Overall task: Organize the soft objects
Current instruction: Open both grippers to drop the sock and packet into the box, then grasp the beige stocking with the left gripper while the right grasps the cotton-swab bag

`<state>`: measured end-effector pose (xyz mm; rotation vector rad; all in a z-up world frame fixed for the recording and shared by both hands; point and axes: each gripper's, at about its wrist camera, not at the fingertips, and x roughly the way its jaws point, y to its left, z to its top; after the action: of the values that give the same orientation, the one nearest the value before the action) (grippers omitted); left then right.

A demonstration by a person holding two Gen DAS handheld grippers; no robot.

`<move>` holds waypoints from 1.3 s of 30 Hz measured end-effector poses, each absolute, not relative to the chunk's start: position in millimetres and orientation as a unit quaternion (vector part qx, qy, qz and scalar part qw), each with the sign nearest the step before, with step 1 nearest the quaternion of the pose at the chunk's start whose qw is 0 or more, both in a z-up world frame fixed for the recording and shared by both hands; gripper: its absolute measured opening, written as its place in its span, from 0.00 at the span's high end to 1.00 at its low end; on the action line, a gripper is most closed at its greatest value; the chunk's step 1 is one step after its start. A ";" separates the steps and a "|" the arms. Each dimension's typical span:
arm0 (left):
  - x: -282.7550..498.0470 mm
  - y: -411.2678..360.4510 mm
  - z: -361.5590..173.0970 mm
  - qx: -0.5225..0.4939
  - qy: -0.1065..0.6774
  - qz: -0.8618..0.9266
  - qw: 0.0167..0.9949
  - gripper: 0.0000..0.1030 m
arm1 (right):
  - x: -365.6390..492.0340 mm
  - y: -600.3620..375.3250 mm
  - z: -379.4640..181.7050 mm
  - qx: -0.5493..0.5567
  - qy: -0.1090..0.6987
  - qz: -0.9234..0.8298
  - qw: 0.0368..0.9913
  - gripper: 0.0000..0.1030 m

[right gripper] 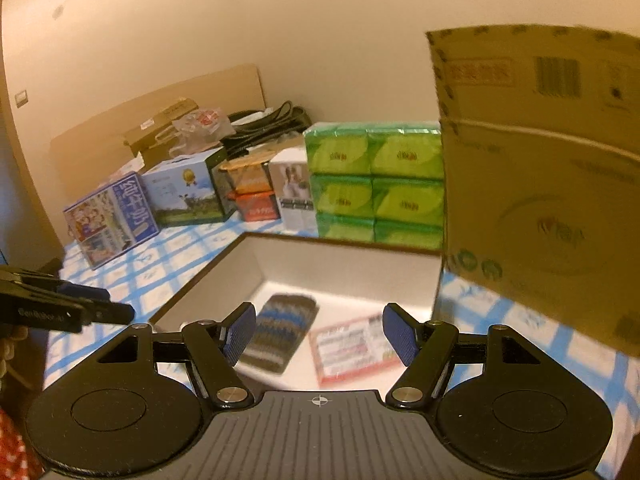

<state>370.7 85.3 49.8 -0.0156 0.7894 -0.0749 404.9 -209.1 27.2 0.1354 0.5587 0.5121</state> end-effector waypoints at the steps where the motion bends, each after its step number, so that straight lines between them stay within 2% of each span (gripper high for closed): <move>1: 360.2 87.6 51.6 -0.013 0.383 -0.033 0.923 0.43 | 395.4 -213.6 26.9 0.070 0.277 0.251 0.925 0.32; 21: 199.2 104.1 55.0 -0.060 0.381 0.022 0.922 0.42 | 265.1 -265.0 17.7 0.122 0.319 0.261 0.903 0.32; 39: 149.6 118.3 10.2 -0.087 0.424 0.068 0.899 0.42 | 234.5 -262.7 -20.2 0.108 0.384 0.247 0.883 0.32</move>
<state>149.6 118.3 10.2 -0.1792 0.8775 0.1409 234.5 -262.7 -20.2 0.2239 0.7989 0.5147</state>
